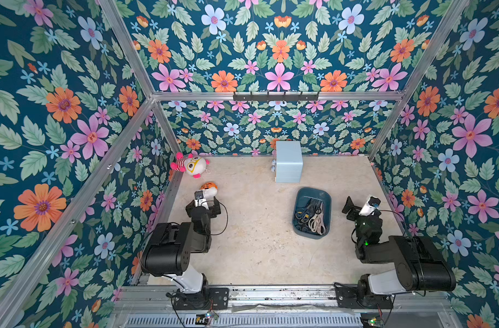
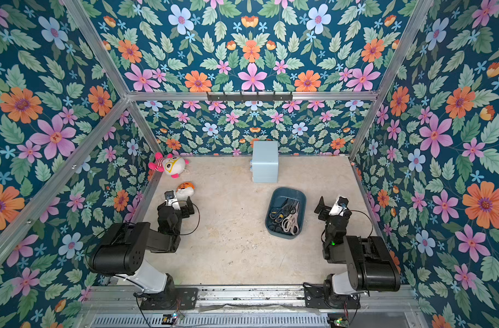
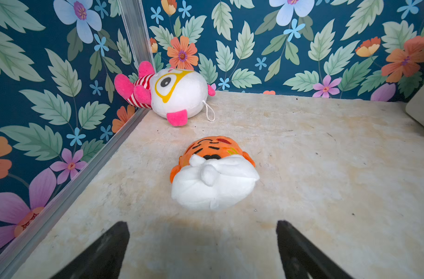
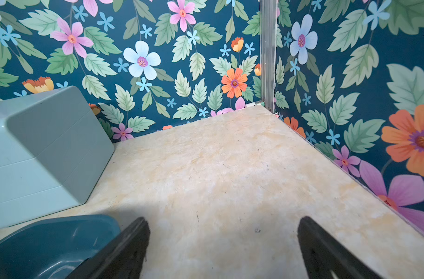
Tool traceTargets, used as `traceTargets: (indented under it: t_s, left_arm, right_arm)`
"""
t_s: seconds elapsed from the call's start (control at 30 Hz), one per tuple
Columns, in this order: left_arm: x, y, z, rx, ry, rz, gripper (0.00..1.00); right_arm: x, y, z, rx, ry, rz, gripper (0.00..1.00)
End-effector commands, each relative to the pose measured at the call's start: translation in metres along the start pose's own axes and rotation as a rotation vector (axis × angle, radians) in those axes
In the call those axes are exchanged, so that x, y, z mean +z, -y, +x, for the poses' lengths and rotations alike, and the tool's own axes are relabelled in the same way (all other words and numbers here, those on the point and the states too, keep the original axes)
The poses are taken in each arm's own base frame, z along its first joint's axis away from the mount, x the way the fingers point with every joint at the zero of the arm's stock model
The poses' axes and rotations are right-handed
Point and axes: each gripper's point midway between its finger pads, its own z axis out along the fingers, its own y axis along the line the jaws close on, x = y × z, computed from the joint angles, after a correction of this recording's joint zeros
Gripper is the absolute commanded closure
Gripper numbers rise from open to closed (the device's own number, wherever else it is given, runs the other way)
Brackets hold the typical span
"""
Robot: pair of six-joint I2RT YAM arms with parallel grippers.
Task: Take the scissors out of the storage box
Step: Pick up the scissors from the storage box.
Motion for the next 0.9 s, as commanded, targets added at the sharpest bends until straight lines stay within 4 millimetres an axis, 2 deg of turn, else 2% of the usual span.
traceTargets:
  t_s: [0.0,0.63,0.77,0.83,0.87]
  left_arm:
    - [0.0,0.0,-0.008,0.0,0.03,0.002,0.01]
    - [0.0,0.0,-0.008,-0.003,0.033,0.003,0.01]
    - [0.0,0.0,-0.009,-0.002,0.031,0.003,0.01]
    - [-0.001,0.001,-0.009,-0.002,0.034,0.006,0.01]
    - [0.001,0.001,-0.014,0.0,0.041,0.005,0.01]
  right_arm:
    - [0.0,-0.003,-0.005,-0.009,0.019,-0.016,0.01]
    - [0.001,-0.003,-0.004,-0.004,0.015,-0.022,0.01]
    - [-0.002,0.009,-0.013,0.019,0.04,0.052,0.01]
    - [-0.003,0.022,-0.019,0.046,0.04,0.138,0.01]
    - [-0.002,0.024,-0.023,0.05,0.033,0.161,0.01]
